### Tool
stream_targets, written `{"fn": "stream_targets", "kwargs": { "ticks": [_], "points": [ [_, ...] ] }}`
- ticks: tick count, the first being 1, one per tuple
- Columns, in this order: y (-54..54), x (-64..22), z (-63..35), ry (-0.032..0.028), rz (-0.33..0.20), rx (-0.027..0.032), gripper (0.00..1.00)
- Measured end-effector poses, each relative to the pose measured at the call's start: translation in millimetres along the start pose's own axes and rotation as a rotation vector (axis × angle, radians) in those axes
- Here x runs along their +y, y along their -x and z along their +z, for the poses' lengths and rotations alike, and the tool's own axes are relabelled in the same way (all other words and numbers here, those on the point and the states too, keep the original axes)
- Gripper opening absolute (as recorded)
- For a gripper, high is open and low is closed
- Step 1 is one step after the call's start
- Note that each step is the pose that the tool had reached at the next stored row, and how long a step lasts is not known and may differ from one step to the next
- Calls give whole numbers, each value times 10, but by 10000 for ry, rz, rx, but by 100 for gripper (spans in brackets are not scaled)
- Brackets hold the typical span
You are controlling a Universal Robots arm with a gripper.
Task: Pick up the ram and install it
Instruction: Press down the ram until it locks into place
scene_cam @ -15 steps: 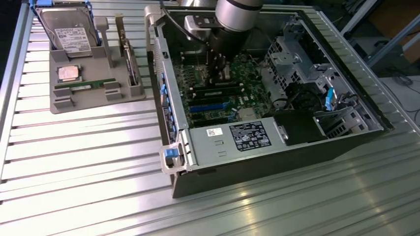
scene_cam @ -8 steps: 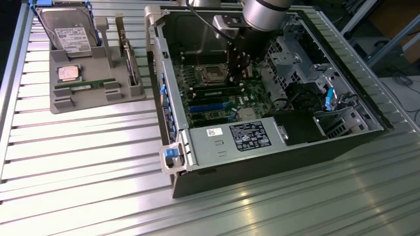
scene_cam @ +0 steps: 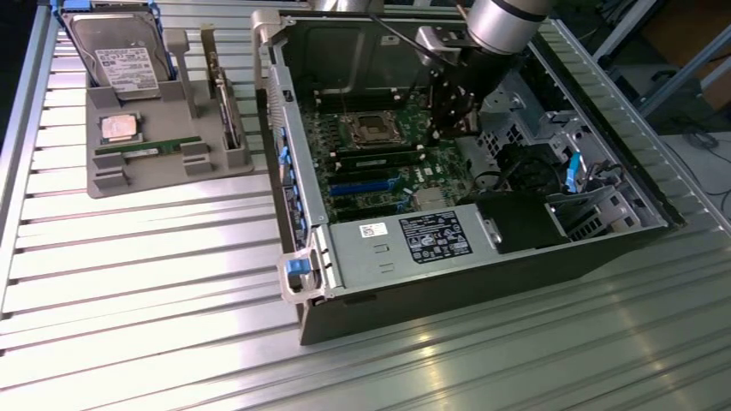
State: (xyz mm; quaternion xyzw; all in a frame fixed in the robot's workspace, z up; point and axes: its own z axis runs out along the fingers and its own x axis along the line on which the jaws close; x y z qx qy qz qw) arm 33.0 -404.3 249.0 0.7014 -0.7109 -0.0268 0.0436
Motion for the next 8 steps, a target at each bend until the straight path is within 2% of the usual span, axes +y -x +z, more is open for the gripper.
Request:
{"fn": "stream_targets", "kwargs": {
  "ticks": [2, 3, 5, 7, 8],
  "points": [
    [1, -99, -10, 10, -2, -18, 11],
    [2, -174, -31, 11, -2, -23, 11],
    [-1, -256, -211, 11, -3, -35, 11],
    [-7, -241, -519, 10, -2, -34, 11],
    [-9, -234, -589, 11, -3, -39, 11]
  ]
}}
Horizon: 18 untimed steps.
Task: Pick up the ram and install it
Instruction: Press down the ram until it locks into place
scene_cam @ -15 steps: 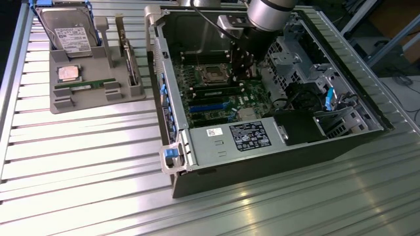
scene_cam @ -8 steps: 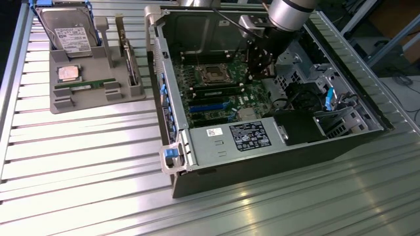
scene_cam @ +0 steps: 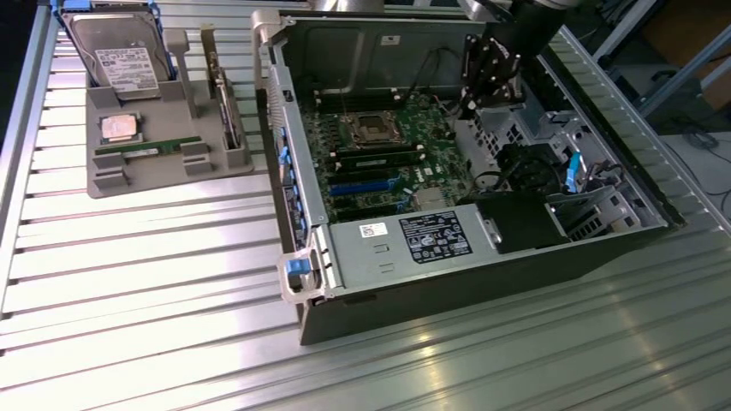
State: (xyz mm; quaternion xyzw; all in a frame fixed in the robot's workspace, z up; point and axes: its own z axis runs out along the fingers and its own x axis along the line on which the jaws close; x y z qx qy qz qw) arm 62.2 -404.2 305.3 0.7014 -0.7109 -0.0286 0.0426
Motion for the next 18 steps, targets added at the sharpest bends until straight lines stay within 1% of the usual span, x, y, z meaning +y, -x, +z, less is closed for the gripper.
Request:
{"fn": "stream_targets", "kwargs": {
  "ticks": [2, 10, 11, 12, 13, 14, 18],
  "points": [
    [-1, 4, -36, 0, -1, -7, 11],
    [0, 4, -36, 0, 46, -14, 11],
    [-1, 4, -37, 4, 207, -27, 11],
    [0, 3, -34, 12, 626, -72, 11],
    [0, 3, -32, 17, 880, -97, 11],
    [0, 3, -27, 28, 1404, -149, 11],
    [0, 2, -23, 37, 1846, -194, 11]
  ]
}}
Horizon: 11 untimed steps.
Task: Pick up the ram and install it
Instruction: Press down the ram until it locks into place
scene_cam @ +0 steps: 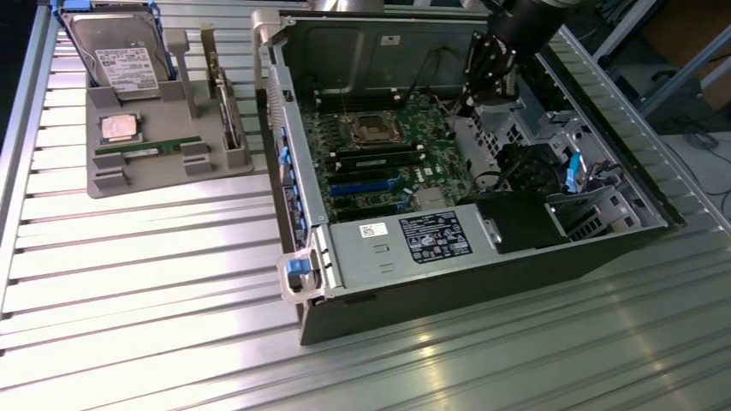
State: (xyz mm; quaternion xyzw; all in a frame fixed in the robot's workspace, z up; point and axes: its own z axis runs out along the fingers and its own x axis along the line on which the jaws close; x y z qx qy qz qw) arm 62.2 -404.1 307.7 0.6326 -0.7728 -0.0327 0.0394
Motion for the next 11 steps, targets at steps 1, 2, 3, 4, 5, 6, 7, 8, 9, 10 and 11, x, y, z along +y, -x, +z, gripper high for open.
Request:
{"fn": "stream_targets", "kwargs": {
  "ticks": [1, 2, 3, 4, 5, 6, 7, 8, 9, 10, 11],
  "points": [
    [0, 0, 1, 2, 136, -14, 11],
    [0, 0, 3, 7, 381, -38, 11],
    [0, 0, 4, 11, 585, -59, 11],
    [0, -1, 6, 15, 787, -79, 11],
    [0, -1, 8, 20, 993, -100, 11],
    [0, -1, 10, 23, 1157, -116, 11],
    [0, -1, 12, 30, 1516, -152, 11],
    [0, -1, 14, 34, 1707, -172, 11],
    [0, -1, 15, 37, 1833, -185, 11],
    [0, -2, 16, 37, 1885, -190, 11],
    [0, -2, 17, 40, 2020, -203, 11]
  ]
}}
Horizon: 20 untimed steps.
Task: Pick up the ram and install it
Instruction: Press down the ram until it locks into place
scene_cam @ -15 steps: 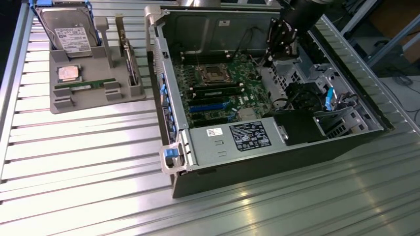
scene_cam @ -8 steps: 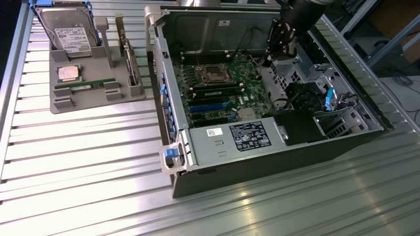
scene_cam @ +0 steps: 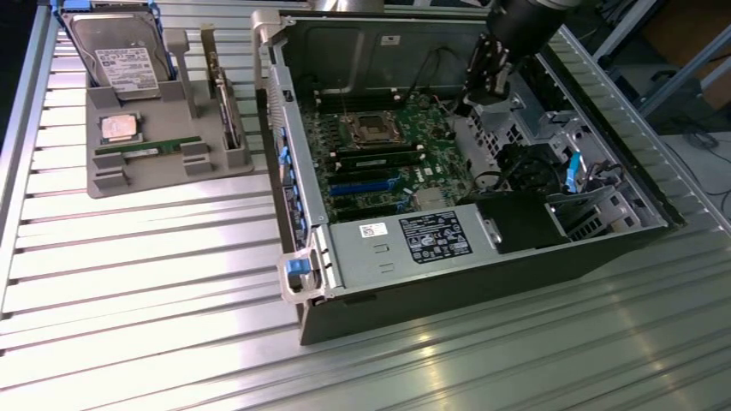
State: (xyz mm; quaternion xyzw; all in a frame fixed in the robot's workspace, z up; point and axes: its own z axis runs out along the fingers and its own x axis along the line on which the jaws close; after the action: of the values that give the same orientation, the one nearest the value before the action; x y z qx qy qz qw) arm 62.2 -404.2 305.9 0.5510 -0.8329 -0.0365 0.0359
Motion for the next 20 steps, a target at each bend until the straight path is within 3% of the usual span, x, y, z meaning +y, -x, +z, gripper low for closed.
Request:
{"fn": "stream_targets", "kwargs": {
  "ticks": [5, 12, 20],
  "points": [
    [0, 0, 3, 17, 843, -85, 11],
    [0, -1, 8, 51, 2580, -260, 11],
    [0, -1, 12, 82, 4149, -419, 11]
  ]
}}
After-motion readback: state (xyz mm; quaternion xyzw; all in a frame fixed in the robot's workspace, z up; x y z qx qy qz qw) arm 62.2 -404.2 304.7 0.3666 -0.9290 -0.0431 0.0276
